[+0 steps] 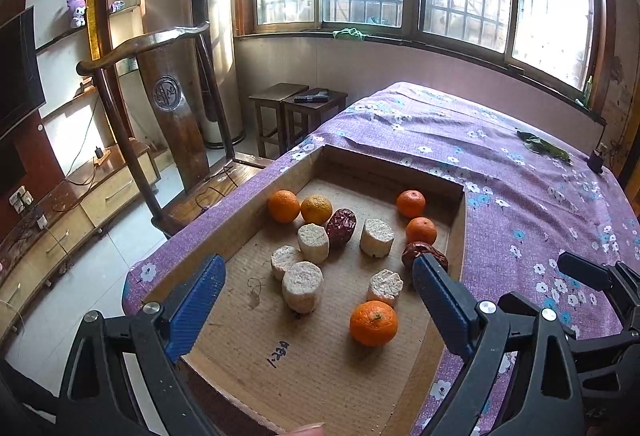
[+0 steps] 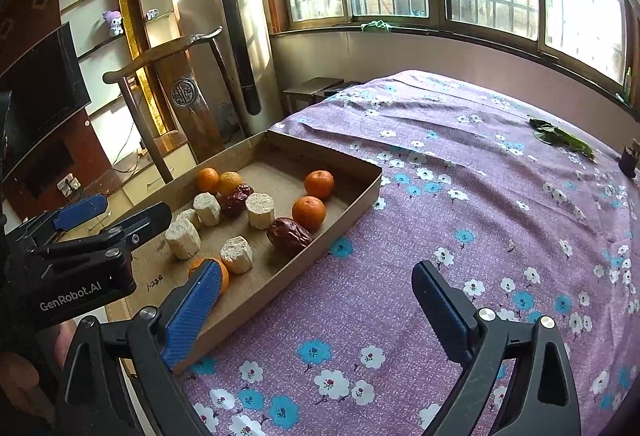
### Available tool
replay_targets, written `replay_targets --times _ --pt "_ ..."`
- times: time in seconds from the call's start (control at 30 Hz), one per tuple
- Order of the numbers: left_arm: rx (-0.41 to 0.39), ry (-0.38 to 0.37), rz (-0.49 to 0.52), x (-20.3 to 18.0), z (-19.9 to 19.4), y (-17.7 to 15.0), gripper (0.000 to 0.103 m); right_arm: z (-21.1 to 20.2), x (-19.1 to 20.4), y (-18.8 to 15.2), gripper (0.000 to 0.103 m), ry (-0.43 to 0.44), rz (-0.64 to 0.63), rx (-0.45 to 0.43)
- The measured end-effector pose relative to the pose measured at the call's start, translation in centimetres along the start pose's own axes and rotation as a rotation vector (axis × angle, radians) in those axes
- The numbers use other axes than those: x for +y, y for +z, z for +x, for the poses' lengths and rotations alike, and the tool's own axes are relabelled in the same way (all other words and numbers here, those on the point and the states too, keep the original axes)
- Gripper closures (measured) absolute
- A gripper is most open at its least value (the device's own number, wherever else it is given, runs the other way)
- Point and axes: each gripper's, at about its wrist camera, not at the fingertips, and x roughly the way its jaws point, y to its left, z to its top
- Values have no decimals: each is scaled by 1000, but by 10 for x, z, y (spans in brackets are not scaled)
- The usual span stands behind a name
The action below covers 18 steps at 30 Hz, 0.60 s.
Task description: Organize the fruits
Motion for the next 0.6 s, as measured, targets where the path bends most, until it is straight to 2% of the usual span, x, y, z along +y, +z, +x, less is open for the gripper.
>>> replay_targets --times 0.6 --pt "12 15 1 1 5 -1 8 10 2 -2 5 20 -6 21"
